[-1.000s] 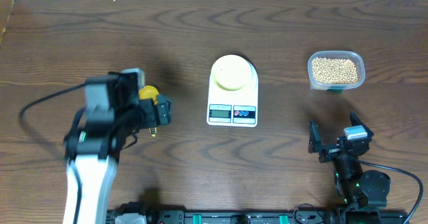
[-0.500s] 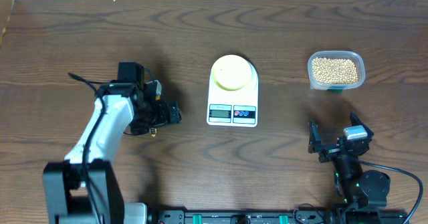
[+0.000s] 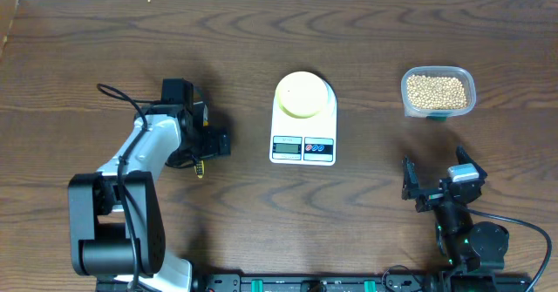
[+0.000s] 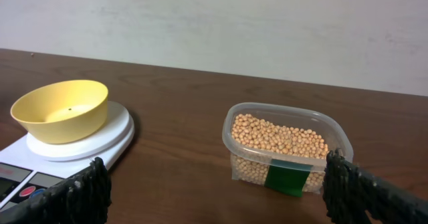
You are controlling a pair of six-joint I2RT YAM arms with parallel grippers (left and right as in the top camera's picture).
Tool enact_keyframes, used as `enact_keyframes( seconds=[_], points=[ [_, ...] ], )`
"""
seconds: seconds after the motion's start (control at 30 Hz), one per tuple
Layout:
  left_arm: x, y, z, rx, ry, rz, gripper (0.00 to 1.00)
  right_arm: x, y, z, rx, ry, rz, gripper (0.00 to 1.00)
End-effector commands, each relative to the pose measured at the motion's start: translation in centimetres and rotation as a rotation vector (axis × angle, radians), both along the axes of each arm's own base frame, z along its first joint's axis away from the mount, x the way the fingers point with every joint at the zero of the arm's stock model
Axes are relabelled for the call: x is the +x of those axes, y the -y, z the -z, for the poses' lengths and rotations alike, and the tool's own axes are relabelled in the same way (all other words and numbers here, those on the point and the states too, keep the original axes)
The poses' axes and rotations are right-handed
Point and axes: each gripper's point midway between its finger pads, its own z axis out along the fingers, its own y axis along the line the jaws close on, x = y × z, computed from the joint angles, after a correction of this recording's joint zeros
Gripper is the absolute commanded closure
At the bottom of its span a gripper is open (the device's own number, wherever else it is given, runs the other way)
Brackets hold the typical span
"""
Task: Scoop item into bowl and weigh 50g on scale
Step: 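Reach the left gripper forward to the yellow scoop handle, then grasp the yellow scoop handle with the left gripper and lift it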
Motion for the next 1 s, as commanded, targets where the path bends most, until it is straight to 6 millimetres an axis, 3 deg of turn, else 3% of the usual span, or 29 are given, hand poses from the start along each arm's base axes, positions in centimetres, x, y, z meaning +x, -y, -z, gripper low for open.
enact_keyframes(
  seconds=[0.0, 0.5, 0.53, 0.6, 0.63, 0.97],
  points=[
    [-0.1, -1.0, 1.1, 0.047, -0.006, -0.016, 0.02, 0.0, -0.1, 0.0, -0.01, 0.002, -0.002, 0.01],
    [2.2, -1.0, 1.0, 0.048, 0.085, -0.018, 0.01, 0.0, -0.1, 0.0, -0.01, 0.002, -0.002, 0.01],
    [2.2, -1.0, 1.0, 0.048, 0.085, -0.018, 0.04, 0.0, -0.1, 0.0, -0.01, 0.002, -0.002, 0.01],
    [2.2, -1.0, 1.0, 0.048, 0.083, -0.018, 0.23, 0.0, -0.1, 0.0, -0.01, 0.002, -0.002, 0.01],
    [2.2, -1.0, 1.1, 0.048, 0.081, -0.018, 0.28, 0.0, -0.1, 0.0, -0.01, 0.002, -0.002, 0.01],
    [2.1, -0.9, 2.1, 0.04, 0.059, -0.04, 0.32, 0.0, -0.1, 0.0, -0.01, 0.002, -0.002, 0.01]
  ],
)
